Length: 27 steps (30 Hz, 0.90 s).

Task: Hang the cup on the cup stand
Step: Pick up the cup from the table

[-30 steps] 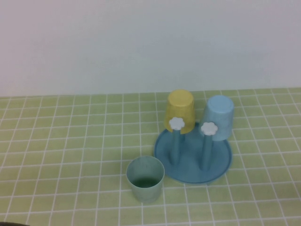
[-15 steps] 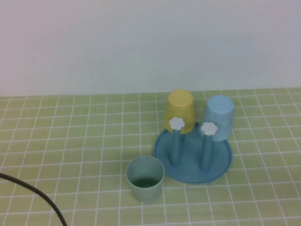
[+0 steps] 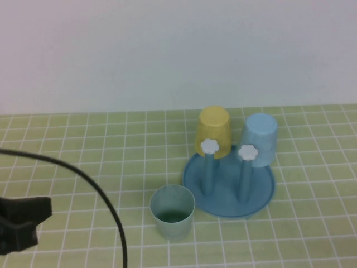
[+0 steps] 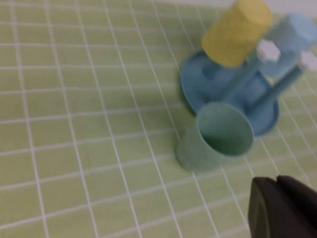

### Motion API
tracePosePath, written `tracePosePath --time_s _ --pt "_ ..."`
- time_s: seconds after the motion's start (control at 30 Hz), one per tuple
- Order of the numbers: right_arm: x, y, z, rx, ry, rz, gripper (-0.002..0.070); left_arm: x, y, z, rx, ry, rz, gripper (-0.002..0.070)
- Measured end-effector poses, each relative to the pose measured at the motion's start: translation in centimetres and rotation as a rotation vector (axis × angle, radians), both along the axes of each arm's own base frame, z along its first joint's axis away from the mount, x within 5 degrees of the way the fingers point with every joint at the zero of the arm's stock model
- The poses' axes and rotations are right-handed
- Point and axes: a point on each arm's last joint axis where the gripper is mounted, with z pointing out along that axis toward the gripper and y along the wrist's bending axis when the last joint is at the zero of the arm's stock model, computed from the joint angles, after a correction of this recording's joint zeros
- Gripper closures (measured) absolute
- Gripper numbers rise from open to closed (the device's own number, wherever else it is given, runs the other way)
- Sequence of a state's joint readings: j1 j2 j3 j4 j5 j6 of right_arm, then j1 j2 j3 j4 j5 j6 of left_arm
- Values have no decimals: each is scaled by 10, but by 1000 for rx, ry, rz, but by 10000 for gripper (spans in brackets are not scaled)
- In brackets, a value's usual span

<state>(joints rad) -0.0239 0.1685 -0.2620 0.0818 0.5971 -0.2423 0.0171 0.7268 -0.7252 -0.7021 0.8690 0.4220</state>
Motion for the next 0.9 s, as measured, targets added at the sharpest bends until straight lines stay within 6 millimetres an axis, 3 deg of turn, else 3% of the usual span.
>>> tracePosePath --time_s 0.17,0.5,0.67,0.8,0.9 --pt "0 2 0 21 -1 10 678 36 -5 13 61 135 -173 675" --pt "0 3 0 36 -1 14 678 132 -5 13 48 202 -165 674" --pt "0 3 0 38 -1 14 678 156 -34 5 116 195 -232 674" --pt "0 3 0 40 1 15 678 164 -64 -7 233 200 -263 669" --pt "0 3 0 42 1 15 678 166 -86 -13 311 217 -327 575"
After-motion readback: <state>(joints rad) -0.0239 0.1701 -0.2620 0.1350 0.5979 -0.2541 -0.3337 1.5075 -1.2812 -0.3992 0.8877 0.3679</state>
